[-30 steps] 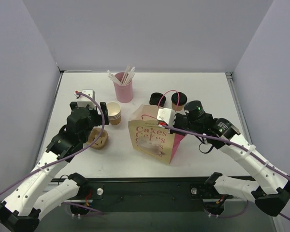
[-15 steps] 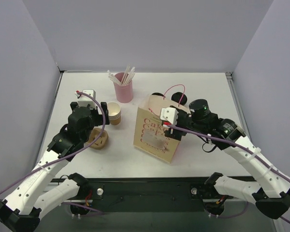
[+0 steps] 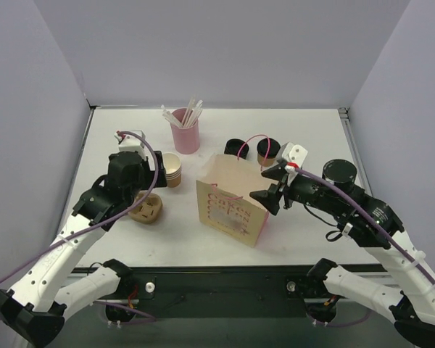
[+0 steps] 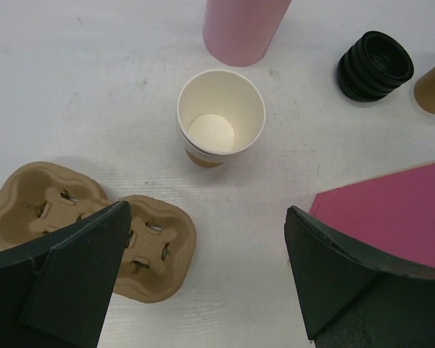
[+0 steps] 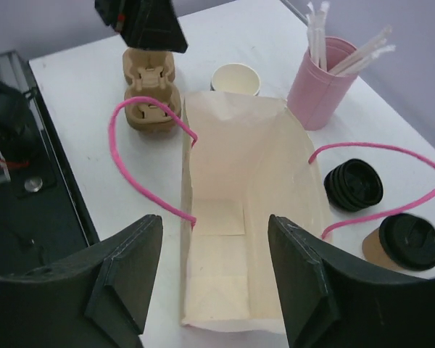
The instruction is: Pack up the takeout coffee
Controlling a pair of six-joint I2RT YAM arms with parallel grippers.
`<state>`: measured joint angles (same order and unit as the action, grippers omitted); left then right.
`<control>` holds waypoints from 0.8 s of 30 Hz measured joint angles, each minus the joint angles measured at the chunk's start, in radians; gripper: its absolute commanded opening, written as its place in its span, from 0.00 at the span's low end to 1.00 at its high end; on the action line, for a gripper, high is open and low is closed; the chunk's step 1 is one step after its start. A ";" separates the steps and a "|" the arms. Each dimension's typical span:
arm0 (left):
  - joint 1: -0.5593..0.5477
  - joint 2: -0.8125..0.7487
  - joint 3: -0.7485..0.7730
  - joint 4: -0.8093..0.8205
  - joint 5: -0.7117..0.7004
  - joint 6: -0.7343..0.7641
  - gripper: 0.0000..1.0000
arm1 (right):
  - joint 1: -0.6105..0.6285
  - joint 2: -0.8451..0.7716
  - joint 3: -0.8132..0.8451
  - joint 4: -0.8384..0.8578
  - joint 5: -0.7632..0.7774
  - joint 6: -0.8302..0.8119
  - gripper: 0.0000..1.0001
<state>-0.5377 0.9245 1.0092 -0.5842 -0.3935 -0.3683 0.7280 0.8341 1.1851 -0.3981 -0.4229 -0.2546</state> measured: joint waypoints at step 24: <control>0.424 0.330 0.179 -0.427 0.039 -0.472 0.77 | 0.000 0.027 0.154 -0.075 0.514 0.573 0.57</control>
<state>-0.1139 1.2549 1.1885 -1.0111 -0.3546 -0.8402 0.7277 0.8608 1.3396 -0.4732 0.0910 0.3183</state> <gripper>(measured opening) 0.839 0.577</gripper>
